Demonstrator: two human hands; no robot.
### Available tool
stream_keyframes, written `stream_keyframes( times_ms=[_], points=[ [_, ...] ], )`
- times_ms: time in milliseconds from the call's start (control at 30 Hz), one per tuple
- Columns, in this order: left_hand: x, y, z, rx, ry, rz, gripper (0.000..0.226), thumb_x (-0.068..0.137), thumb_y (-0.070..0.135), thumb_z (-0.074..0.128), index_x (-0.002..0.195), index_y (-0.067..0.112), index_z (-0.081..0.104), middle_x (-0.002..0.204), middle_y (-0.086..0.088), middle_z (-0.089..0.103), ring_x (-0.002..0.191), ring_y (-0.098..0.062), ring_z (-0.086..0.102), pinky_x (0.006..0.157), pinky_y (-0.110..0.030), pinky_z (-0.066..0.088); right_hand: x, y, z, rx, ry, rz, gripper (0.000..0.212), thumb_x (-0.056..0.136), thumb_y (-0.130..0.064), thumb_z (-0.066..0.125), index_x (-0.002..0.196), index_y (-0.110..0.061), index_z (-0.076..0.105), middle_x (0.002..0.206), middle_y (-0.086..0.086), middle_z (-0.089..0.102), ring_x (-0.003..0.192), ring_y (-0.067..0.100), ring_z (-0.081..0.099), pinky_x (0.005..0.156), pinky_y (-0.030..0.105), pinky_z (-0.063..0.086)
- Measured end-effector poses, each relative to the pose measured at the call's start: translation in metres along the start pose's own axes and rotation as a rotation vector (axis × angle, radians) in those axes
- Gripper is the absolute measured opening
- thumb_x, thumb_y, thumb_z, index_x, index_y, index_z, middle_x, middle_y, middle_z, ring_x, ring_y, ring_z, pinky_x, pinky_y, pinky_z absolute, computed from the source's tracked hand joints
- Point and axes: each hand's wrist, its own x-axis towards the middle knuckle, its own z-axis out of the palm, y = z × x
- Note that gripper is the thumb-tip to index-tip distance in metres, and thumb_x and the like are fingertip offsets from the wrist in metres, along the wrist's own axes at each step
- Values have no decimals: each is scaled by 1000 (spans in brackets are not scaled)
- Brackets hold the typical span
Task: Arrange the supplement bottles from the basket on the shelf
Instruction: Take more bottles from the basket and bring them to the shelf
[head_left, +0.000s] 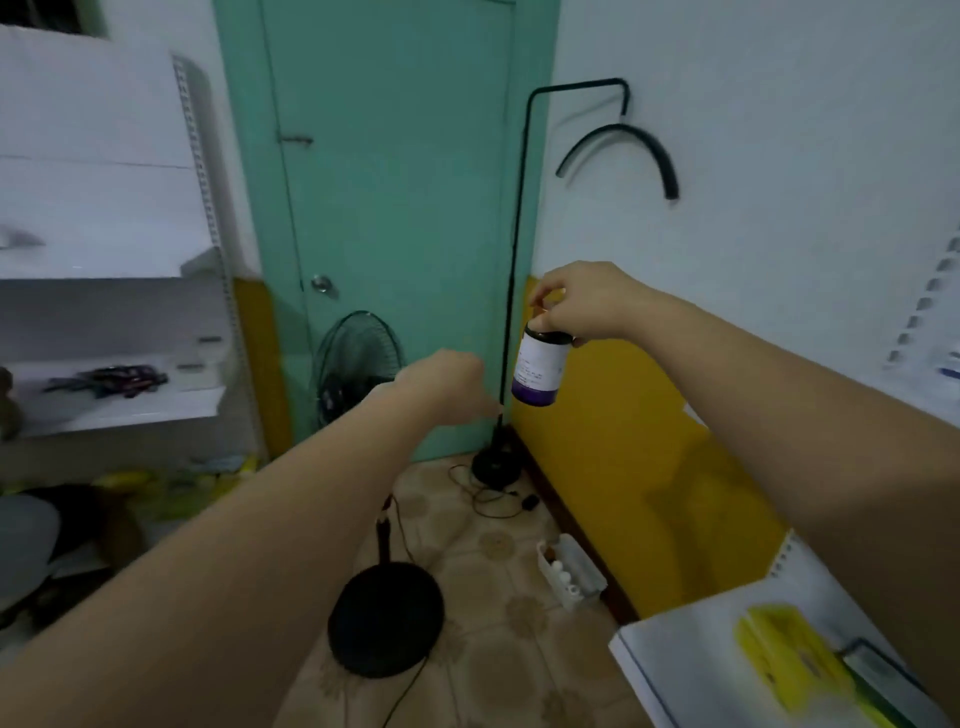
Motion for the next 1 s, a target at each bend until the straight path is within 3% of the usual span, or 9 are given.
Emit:
stream_keyframes(
  times_ms=[100, 300, 367, 467, 567, 667, 800, 900, 1000],
  points=[
    [40, -34, 6, -4, -5, -59, 46, 89, 45, 55, 118, 9, 52, 116, -10, 57, 99, -26, 52, 83, -37, 47, 66, 0, 21, 22, -48, -45, 34, 87, -21, 64, 120, -15, 61, 110, 4, 56, 93, 24, 60, 70, 29, 56],
    [139, -80, 7, -6, -33, -116, 42, 91, 43, 54, 113, 9, 51, 107, -9, 57, 85, -22, 48, 72, -33, 44, 188, 14, 41, 91, -83, -54, 33, 86, -22, 67, 118, -16, 62, 109, 4, 52, 90, 23, 56, 48, 18, 47],
    [178, -88, 11, -2, -47, -107, 44, 91, 42, 54, 118, 8, 51, 115, -11, 57, 93, -24, 50, 76, -34, 44, 222, 26, 51, 83, -103, -35, 33, 85, -22, 68, 117, -15, 62, 110, 5, 52, 90, 23, 56, 51, 20, 49],
    [242, -94, 26, -8, -96, -79, 51, 91, 43, 54, 129, 8, 46, 127, -12, 53, 112, -28, 51, 90, -38, 45, 272, 58, 67, 62, -102, 24, 34, 85, -21, 69, 117, -12, 63, 111, 6, 56, 94, 23, 58, 72, 32, 57],
    [315, -92, 49, -11, -121, 4, 52, 91, 42, 55, 128, 7, 47, 128, -13, 52, 115, -29, 50, 93, -38, 44, 313, 103, 83, 52, -84, 134, 32, 85, -19, 70, 115, -9, 64, 106, 6, 59, 98, 25, 62, 79, 36, 58],
    [382, -79, 81, -48, -173, 127, 42, 91, 40, 56, 119, 9, 53, 119, -11, 57, 107, -29, 53, 82, -34, 42, 340, 153, 94, 4, -71, 265, 29, 86, -19, 68, 112, -7, 65, 109, 11, 64, 95, 28, 66, 78, 37, 58],
    [457, -49, 132, -27, -308, 280, 30, 91, 39, 55, 100, 10, 53, 96, -6, 55, 84, -23, 51, 70, -34, 43, 362, 229, 106, -71, -111, 447, 29, 88, -21, 64, 113, -7, 63, 109, 12, 63, 85, 25, 65, 59, 27, 52],
    [501, -21, 182, -30, -410, 380, 29, 91, 36, 54, 104, 10, 54, 104, -8, 58, 91, -25, 55, 81, -41, 50, 371, 290, 126, -98, -143, 570, 29, 89, -18, 62, 113, -3, 65, 112, 18, 65, 96, 29, 65, 70, 36, 55],
    [534, 8, 231, 15, -512, 470, 18, 95, 30, 51, 98, 13, 47, 99, -10, 54, 82, -24, 47, 73, -36, 43, 373, 349, 153, -96, -185, 678, 30, 89, -18, 64, 114, -1, 64, 115, 20, 64, 100, 31, 62, 77, 41, 54]
  ],
)
